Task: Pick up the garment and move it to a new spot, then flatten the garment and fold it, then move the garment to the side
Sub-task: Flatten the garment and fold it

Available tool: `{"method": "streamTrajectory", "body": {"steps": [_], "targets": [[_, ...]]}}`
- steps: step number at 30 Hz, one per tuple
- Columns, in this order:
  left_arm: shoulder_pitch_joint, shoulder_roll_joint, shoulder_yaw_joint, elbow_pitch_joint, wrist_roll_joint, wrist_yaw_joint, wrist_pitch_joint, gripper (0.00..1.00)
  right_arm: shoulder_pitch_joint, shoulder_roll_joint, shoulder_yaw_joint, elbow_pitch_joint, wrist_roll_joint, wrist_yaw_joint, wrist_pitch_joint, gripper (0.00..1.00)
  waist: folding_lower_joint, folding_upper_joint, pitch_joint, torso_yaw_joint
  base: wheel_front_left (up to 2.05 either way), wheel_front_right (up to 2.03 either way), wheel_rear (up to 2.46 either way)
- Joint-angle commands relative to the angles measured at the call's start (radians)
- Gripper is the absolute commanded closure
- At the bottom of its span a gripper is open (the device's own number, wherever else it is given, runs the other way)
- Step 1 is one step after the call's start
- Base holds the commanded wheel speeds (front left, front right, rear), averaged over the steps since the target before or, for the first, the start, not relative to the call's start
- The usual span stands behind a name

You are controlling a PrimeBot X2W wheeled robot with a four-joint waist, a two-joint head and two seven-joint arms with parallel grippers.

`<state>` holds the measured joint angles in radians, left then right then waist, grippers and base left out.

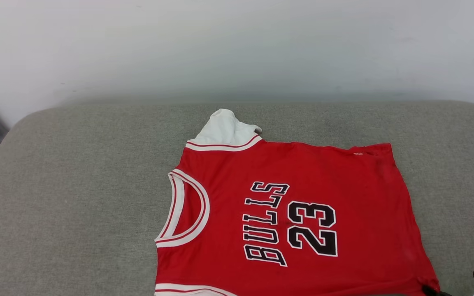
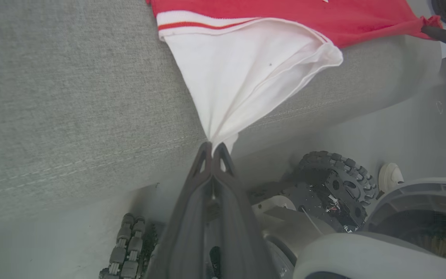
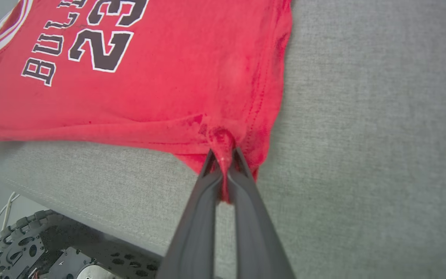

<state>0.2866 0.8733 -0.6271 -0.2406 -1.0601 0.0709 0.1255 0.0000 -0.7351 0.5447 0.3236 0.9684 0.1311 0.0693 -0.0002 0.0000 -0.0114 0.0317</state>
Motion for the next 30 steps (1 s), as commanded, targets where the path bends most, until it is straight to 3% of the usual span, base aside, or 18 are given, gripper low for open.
{"method": "streamTrajectory", "body": {"steps": [1, 13, 21, 30], "targets": [[0.000, 0.021, 0.000, -0.018, 0.018, -0.022, -0.002, 1.00, 0.027, -0.002, -0.024, -0.024, -0.005, -0.001, 0.009, 1.00, 0.0002, 0.0000, 0.005, -0.003, 0.00, 0.00, 0.00], [-0.161, 0.012, 0.103, -0.034, 0.076, -0.055, -0.113, 1.00, 0.006, 0.027, -0.183, -0.170, -0.071, -0.001, 0.090, 1.00, 0.0002, 0.0000, 0.078, -0.014, 0.00, 0.00, 0.00], [-0.377, -0.062, 0.108, 0.034, 0.151, -0.074, -0.111, 1.00, -0.072, 0.070, -0.297, -0.211, -0.116, -0.001, 0.179, 1.00, 0.0002, 0.0000, 0.213, -0.011, 0.00, 0.00, 0.00], [-0.545, -0.146, 0.086, 0.205, 0.210, -0.097, -0.122, 1.00, -0.168, 0.108, -0.307, -0.181, -0.209, -0.001, 0.258, 1.00, 0.0002, 0.0000, 0.323, -0.010, 0.00, 0.00, 0.00]]}}
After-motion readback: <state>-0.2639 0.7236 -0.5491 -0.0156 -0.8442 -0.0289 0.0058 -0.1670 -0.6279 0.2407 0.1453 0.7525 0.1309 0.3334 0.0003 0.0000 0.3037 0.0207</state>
